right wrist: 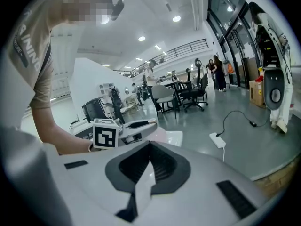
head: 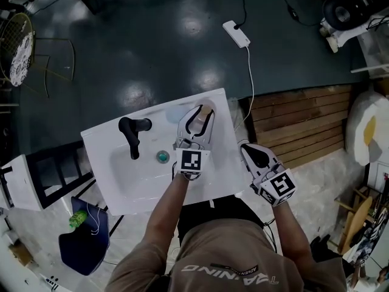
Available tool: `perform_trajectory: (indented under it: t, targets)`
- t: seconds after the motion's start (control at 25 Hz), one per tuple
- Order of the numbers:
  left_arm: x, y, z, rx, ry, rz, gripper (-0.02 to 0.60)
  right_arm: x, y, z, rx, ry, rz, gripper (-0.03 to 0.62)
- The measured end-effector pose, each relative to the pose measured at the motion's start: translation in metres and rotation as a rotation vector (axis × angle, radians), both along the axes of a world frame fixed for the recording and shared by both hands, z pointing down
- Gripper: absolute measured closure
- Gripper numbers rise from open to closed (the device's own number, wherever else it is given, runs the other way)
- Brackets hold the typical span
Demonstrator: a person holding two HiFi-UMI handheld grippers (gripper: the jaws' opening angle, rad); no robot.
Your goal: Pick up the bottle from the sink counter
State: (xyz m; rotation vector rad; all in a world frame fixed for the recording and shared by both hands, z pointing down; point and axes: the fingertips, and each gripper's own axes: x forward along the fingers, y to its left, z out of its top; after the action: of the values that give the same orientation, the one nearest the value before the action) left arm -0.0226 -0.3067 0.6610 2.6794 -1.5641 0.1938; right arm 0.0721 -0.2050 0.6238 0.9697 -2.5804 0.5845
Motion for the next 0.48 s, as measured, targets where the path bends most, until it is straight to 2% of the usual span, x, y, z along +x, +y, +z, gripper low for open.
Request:
perform_trajectory:
  t: [0.12, 0.28, 0.48]
  targets:
    - [-0.001, 0.001, 0.0, -0.017, -0.008, -0.008, 0.453, 0.003, 0.003, 0.005, -0.006, 0.002, -0.002, 0.586]
    - [-0.002, 0.001, -0.002, -0.02, 0.024, 0.003, 0.454, 0.004, 0.005, 0.01, -0.013, 0.0, -0.007, 0.586]
    - [-0.001, 0.004, -0.023, -0.005, 0.042, 0.014, 0.454, -0.002, 0.001, 0.004, -0.004, -0.007, -0.025, 0.586]
